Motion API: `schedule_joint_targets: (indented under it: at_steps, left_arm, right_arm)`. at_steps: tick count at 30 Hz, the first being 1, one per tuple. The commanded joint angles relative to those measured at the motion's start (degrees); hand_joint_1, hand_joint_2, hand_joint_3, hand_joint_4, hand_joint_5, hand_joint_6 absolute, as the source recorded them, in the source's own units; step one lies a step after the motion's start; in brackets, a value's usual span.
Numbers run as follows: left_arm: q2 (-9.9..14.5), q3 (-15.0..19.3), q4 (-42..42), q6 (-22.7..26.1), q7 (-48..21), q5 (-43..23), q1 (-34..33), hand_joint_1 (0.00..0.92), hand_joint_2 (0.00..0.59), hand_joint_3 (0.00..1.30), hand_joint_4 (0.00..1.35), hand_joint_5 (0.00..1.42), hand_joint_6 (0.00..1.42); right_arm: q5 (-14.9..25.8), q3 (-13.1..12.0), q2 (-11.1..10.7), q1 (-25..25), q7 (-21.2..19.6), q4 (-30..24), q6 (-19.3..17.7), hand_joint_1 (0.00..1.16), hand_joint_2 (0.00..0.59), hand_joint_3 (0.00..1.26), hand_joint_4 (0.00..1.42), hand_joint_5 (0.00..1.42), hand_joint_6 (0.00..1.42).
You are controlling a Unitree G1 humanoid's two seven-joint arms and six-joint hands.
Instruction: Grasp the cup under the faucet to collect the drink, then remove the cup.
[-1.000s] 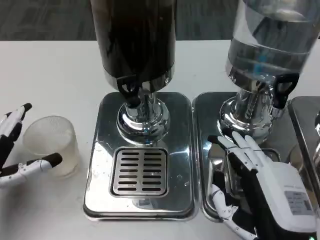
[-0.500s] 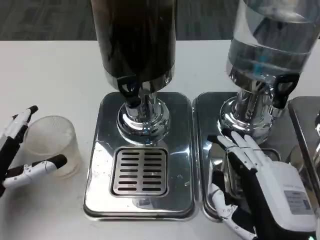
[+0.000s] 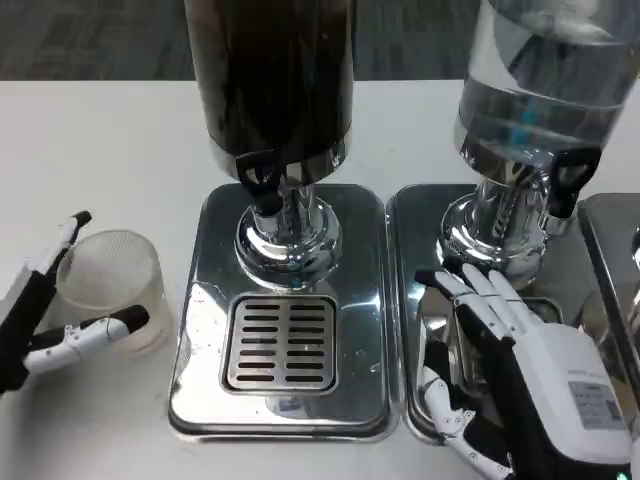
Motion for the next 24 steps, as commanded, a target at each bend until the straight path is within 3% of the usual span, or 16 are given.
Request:
schedule_joint_targets:
  at_steps: [1, 9, 15, 24]
  left_arm:
    - [-1.03, -1.07, 0.93, 0.56, 0.39, 0.56, -1.36, 0.067, 0.037, 0.00, 0.00, 0.05, 0.12]
    - [-1.47, -2.04, 1.15, 0.82, 1.09, 1.01, -2.38, 0.082, 0.047, 0.00, 0.00, 0.06, 0.12]
    - [-1.07, -2.81, 1.04, 0.61, 1.84, 0.98, -2.76, 0.154, 0.064, 0.00, 0.00, 0.08, 0.14]
    - [-1.22, -3.20, 0.97, -1.48, 3.50, 1.17, -2.65, 0.147, 0.075, 0.00, 0.00, 0.11, 0.17]
  right_arm:
    - [0.36, -0.17, 0.01, 0.04, -0.90, 0.47, 0.28, 0.45, 0.586, 0.21, 0.10, 0.07, 0.21]
    - [0.70, -0.36, 0.10, 0.38, -1.00, 0.46, 0.52, 0.45, 0.586, 0.21, 0.10, 0.07, 0.21]
    - [1.11, -0.31, 0.10, 0.19, -0.73, 0.50, 0.67, 0.45, 0.586, 0.21, 0.10, 0.08, 0.22]
    - [1.54, -0.71, -0.06, 0.53, -0.44, 0.05, 0.95, 0.45, 0.586, 0.21, 0.10, 0.09, 0.22]
